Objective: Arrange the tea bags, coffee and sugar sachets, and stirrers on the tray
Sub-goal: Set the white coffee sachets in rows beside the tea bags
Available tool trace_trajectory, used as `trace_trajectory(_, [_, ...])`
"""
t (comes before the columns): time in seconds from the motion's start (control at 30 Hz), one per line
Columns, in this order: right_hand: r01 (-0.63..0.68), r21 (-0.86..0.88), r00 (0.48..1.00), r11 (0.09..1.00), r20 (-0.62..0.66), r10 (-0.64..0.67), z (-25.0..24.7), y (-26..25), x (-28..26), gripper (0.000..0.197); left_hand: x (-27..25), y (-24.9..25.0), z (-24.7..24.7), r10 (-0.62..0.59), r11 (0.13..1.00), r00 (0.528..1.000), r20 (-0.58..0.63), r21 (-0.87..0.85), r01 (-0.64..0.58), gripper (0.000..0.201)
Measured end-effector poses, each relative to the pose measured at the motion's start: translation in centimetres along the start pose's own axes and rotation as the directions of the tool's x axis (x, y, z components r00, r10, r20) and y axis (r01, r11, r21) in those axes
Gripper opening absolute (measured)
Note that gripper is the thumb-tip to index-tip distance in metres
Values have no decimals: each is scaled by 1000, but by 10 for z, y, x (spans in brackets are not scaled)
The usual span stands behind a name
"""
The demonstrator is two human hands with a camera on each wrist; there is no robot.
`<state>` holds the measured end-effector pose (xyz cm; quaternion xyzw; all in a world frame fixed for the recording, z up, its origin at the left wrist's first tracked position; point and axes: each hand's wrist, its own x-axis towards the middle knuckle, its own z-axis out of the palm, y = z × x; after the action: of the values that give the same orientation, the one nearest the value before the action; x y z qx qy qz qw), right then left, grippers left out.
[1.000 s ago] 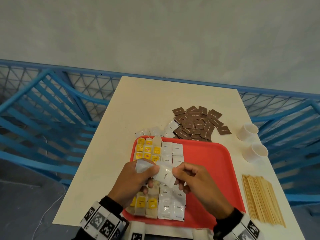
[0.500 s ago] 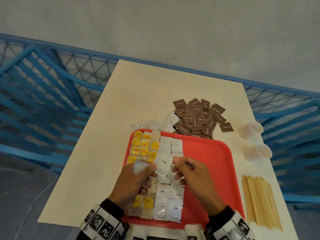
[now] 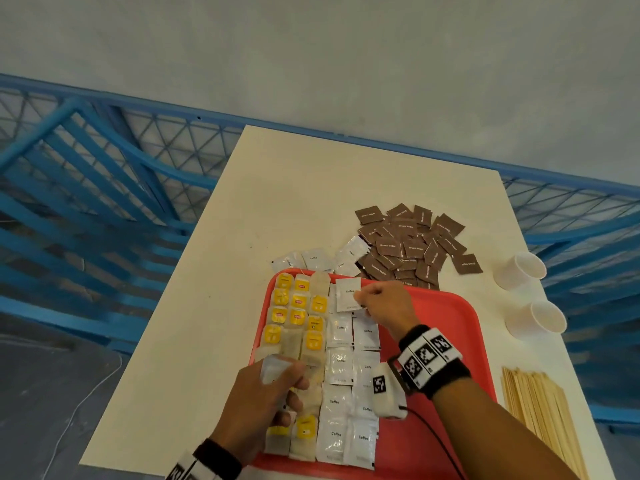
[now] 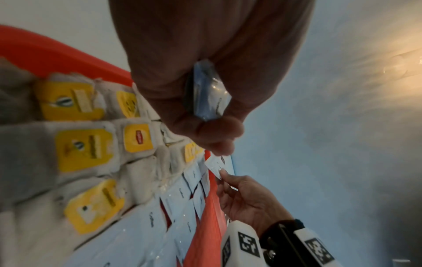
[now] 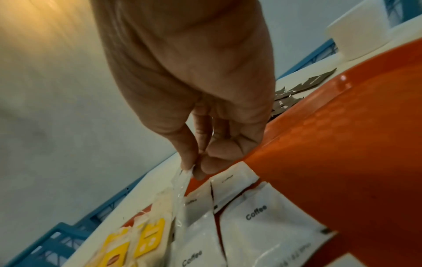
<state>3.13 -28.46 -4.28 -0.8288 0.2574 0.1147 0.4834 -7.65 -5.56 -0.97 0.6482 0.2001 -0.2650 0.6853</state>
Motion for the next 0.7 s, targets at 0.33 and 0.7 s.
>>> trace_trajectory(0.33, [121,-267,983,956,-104,-153,5,5,17,23,2,-5,-14,-26,999,999,-34,-32,25,21])
trace_trajectory(0.7, [222,94,933,970,268,-240,-18,-34,-86,24,0,24,-1,18,920,951,309,-378,105,34])
